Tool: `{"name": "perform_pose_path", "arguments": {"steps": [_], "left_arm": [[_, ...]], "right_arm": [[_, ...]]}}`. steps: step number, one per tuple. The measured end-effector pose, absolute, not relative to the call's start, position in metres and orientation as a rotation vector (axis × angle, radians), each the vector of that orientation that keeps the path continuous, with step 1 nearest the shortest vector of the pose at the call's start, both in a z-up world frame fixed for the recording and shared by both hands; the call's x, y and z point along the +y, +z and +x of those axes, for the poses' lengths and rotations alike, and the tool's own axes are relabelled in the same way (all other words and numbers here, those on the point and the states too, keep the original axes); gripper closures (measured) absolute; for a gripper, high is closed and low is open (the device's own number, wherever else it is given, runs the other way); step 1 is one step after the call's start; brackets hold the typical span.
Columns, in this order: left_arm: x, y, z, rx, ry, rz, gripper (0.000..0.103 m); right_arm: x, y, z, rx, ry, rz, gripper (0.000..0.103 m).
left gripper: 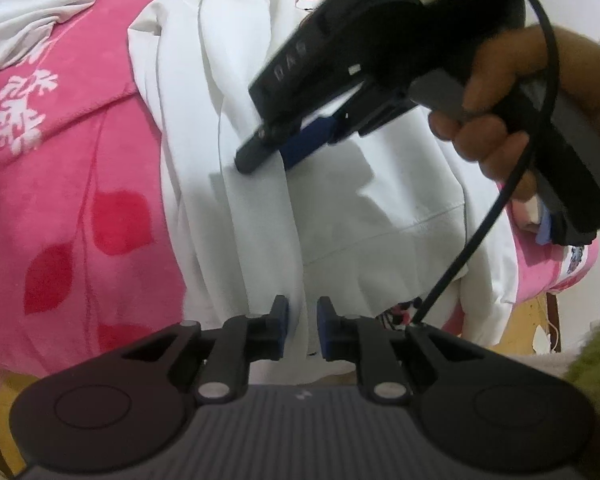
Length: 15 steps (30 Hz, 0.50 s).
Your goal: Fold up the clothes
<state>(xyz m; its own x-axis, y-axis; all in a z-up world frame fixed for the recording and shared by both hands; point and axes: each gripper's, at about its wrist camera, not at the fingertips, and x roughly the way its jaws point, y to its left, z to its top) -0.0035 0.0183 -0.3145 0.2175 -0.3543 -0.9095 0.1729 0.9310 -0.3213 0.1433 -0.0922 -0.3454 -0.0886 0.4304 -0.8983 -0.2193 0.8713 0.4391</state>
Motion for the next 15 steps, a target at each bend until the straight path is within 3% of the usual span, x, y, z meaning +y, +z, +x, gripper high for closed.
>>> {"name": "perform_pose_path", "arguments": {"steps": [1, 2, 10, 15], "left_arm": [[0.018, -0.315, -0.004, 1.305, -0.365, -0.160, 0.077], [0.017, -0.316, -0.005, 1.307, -0.362, -0.158, 0.074], [0.013, -0.323, -0.011, 1.322, -0.342, -0.129, 0.071], [0.017, -0.325, -0.019, 1.340, -0.336, -0.150, 0.079]], "right_arm": [[-0.093, -0.347, 0.141, 1.570, 0.543, 0.166, 0.094], [-0.097, -0.346, 0.140, 1.569, 0.531, 0.181, 0.097], [-0.129, -0.327, 0.138, 1.542, 0.496, 0.414, 0.099], [-0.134, -0.310, 0.140, 1.508, 0.533, 0.496, 0.099]]}}
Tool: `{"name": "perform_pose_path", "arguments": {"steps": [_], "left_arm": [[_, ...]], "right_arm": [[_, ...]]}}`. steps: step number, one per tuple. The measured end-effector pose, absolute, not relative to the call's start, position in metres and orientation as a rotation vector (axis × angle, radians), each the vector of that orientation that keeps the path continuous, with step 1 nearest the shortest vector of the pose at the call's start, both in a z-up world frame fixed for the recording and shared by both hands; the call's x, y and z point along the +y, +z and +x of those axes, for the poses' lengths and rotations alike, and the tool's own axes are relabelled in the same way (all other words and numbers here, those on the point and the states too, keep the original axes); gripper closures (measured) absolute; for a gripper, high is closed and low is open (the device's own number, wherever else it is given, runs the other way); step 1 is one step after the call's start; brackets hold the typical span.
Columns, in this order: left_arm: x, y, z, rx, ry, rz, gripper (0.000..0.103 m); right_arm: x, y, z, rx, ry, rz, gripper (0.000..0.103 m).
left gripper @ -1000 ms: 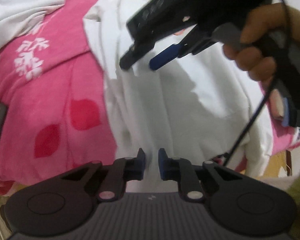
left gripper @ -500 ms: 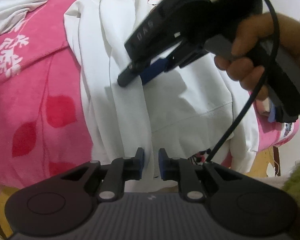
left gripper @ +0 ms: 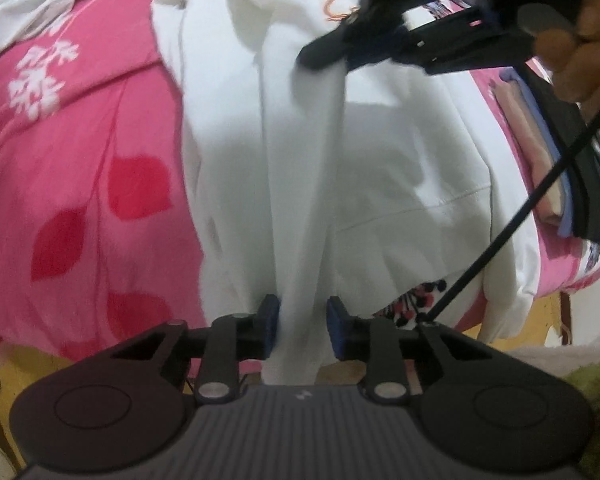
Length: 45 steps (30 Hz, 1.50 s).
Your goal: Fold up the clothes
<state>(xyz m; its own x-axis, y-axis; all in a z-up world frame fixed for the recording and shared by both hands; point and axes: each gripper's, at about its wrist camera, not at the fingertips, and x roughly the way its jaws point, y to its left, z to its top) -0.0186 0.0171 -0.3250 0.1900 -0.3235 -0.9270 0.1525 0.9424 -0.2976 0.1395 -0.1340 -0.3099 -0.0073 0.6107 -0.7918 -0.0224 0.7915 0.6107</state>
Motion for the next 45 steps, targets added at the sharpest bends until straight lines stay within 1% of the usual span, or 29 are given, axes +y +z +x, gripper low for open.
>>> {"name": "perform_pose_path", "arguments": {"steps": [1, 6, 10, 13, 15, 20, 23, 28, 31, 38, 39, 41, 43, 44, 45], "left_arm": [[0.018, -0.325, -0.020, 1.343, -0.335, -0.155, 0.080], [0.022, -0.327, -0.027, 1.361, -0.329, -0.176, 0.080], [0.026, -0.327, -0.033, 1.373, -0.325, -0.197, 0.092], [0.049, -0.305, -0.032, 1.322, -0.321, -0.300, 0.093], [0.065, -0.290, -0.031, 1.286, -0.316, -0.372, 0.093], [0.131, -0.261, -0.012, 1.156, -0.220, -0.671, 0.094], [0.172, -0.242, 0.005, 1.034, -0.151, -0.735, 0.094], [0.240, -0.211, 0.034, 0.826, -0.051, -0.832, 0.094], [0.284, -0.204, 0.061, 0.716, -0.017, -0.872, 0.094], [0.332, -0.204, 0.108, 0.677, 0.183, -0.815, 0.093], [0.339, -0.204, 0.115, 0.671, 0.211, -0.807, 0.090], [0.352, -0.205, 0.129, 0.659, 0.268, -0.789, 0.081], [0.366, -0.205, 0.142, 0.646, 0.324, -0.772, 0.066], [0.373, -0.205, 0.149, 0.640, 0.352, -0.763, 0.061], [0.380, -0.205, 0.156, 0.633, 0.380, -0.753, 0.052]], "right_arm": [[-0.134, -0.310, 0.141, 1.506, 0.534, 0.498, 0.099], [-0.137, -0.314, 0.144, 1.508, 0.518, 0.523, 0.099], [-0.143, -0.316, 0.147, 1.515, 0.521, 0.536, 0.099], [-0.141, -0.308, 0.150, 1.478, 0.557, 0.560, 0.099], [-0.134, -0.298, 0.157, 1.428, 0.609, 0.573, 0.099], [-0.103, -0.274, 0.187, 1.278, 0.768, 0.611, 0.099], [-0.077, -0.265, 0.215, 1.186, 0.856, 0.660, 0.099], [-0.026, -0.256, 0.272, 1.060, 0.972, 0.705, 0.099], [0.013, -0.253, 0.308, 0.981, 1.026, 0.703, 0.099], [0.093, -0.266, 0.382, 0.841, 1.067, 0.683, 0.099], [0.103, -0.274, 0.390, 0.858, 1.052, 0.673, 0.099], [0.123, -0.292, 0.406, 0.910, 1.011, 0.652, 0.095], [0.134, -0.312, 0.420, 1.052, 0.925, 0.635, 0.091], [0.137, -0.320, 0.426, 1.130, 0.883, 0.635, 0.091], [0.135, -0.322, 0.429, 1.158, 0.877, 0.654, 0.086]]}}
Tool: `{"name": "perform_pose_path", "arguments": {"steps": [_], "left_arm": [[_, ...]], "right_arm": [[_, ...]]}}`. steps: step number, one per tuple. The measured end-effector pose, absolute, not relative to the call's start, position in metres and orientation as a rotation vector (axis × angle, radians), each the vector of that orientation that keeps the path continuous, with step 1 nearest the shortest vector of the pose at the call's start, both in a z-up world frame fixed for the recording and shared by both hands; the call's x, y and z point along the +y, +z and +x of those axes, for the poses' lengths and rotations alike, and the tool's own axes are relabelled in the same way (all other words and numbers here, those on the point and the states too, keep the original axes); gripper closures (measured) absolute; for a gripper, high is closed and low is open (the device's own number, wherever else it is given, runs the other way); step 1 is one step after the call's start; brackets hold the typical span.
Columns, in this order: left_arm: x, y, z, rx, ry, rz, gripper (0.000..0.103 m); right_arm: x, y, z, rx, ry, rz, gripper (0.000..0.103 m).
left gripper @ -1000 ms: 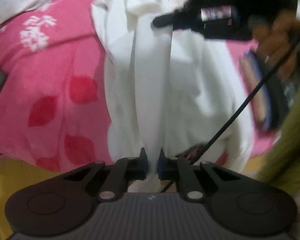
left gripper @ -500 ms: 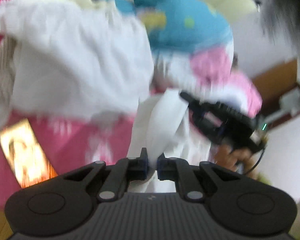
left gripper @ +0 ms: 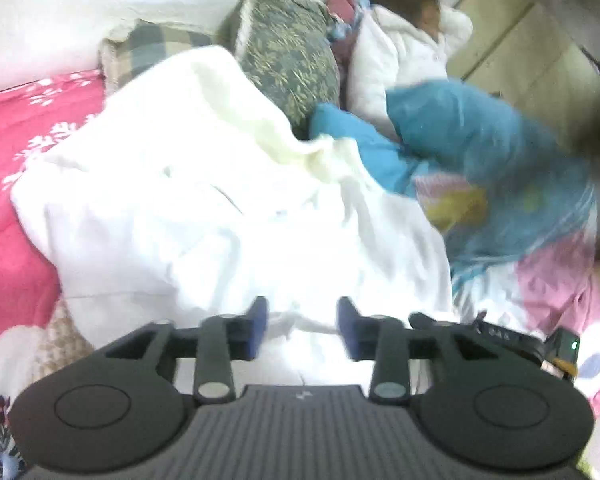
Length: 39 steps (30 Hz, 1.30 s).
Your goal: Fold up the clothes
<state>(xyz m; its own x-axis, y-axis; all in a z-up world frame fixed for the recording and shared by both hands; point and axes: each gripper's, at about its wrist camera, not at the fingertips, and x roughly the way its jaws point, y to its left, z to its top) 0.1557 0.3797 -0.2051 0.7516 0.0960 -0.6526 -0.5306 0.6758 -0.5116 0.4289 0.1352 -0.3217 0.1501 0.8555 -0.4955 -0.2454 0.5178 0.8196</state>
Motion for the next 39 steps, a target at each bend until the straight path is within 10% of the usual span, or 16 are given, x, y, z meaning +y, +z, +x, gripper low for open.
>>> {"name": "perform_pose_path", "arguments": {"steps": [3, 8, 19, 28, 39], "left_arm": [[0.384, -0.200, 0.149, 0.604, 0.432, -0.733, 0.049], [0.393, -0.190, 0.120, 0.593, 0.472, -0.714, 0.047], [0.388, -0.138, 0.013, 0.568, 0.627, -0.636, 0.047], [0.324, -0.129, -0.100, 0.650, 0.759, -0.558, 0.045], [0.137, -0.282, -0.073, 1.049, 0.155, -0.572, 0.064]], "right_arm": [[0.127, -0.306, 0.427, 1.172, 0.886, 0.595, 0.048], [0.095, -0.275, 0.409, 1.170, 0.840, 0.425, 0.033], [-0.018, -0.206, 0.294, 1.021, 0.954, 0.431, 0.033], [-0.085, -0.263, 0.157, 1.426, 0.835, 0.552, 0.038], [-0.112, -0.289, 0.095, 1.489, 0.713, 0.428, 0.054]]}}
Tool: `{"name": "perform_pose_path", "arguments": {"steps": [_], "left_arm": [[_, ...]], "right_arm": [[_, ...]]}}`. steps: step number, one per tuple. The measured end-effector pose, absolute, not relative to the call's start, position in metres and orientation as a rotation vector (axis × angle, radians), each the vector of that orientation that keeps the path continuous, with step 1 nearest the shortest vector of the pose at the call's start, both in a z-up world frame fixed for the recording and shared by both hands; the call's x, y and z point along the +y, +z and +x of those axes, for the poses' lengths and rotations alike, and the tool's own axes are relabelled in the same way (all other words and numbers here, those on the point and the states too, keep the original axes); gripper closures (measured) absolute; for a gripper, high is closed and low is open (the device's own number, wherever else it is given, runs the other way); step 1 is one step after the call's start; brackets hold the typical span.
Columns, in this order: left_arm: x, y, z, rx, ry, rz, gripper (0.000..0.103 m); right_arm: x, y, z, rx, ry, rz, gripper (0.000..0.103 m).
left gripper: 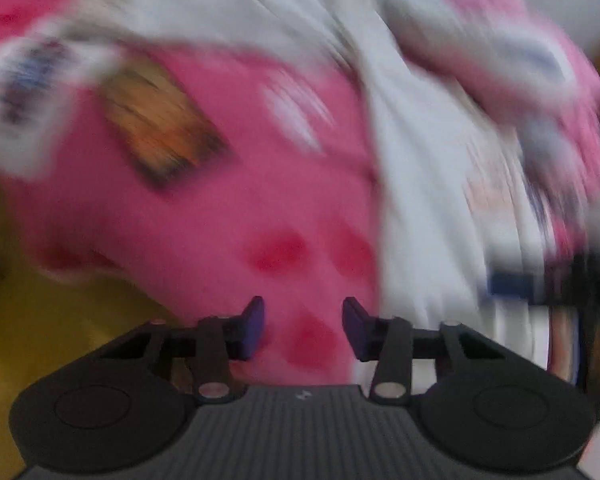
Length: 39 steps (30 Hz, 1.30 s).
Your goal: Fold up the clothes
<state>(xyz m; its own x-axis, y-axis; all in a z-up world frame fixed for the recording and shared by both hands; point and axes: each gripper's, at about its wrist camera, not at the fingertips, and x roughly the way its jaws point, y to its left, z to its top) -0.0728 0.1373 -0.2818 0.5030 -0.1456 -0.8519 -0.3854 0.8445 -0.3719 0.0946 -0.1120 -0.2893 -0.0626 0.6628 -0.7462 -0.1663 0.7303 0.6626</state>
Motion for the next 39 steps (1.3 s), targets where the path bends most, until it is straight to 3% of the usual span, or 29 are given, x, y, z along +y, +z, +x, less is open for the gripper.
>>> {"name": "perform_pose_path", "arguments": {"steps": [4, 11, 20, 23, 24, 25, 26, 27, 35, 39], "left_arm": [[0.082, -0.331, -0.053, 1.147, -0.048, -0.545, 0.068], [0.076, -0.338, -0.047, 1.148, -0.057, -0.551, 0.067], [0.074, -0.336, -0.049, 1.166, -0.062, -0.542, 0.072], [0.077, -0.335, -0.052, 1.157, -0.050, -0.536, 0.090], [0.078, -0.334, -0.053, 1.153, -0.045, -0.537, 0.093], [0.079, -0.331, -0.056, 1.150, -0.035, -0.539, 0.095], [0.080, -0.328, -0.059, 1.146, -0.025, -0.542, 0.096], [0.083, -0.323, -0.062, 1.139, -0.017, -0.549, 0.096], [0.141, -0.273, -0.103, 1.055, 0.117, -0.663, 0.099], [0.152, -0.284, -0.099, 1.117, 0.141, -0.656, 0.099]], "right_arm": [[-0.117, -0.290, 0.098, 1.439, 0.696, 0.441, 0.054], [-0.107, -0.293, 0.110, 1.376, 0.719, 0.397, 0.054], [-0.021, -0.308, 0.131, 1.201, 0.771, -0.110, 0.053], [0.001, -0.325, 0.140, 1.207, 0.766, -0.200, 0.054], [0.005, -0.333, 0.144, 1.227, 0.763, -0.206, 0.057], [0.008, -0.339, 0.147, 1.245, 0.750, -0.223, 0.067], [0.010, -0.346, 0.149, 1.262, 0.734, -0.243, 0.094], [0.011, -0.347, 0.150, 1.266, 0.732, -0.250, 0.098], [0.018, -0.296, 0.153, 1.209, 0.830, -0.122, 0.101], [0.048, -0.318, 0.148, 1.219, 0.861, -0.108, 0.100]]}}
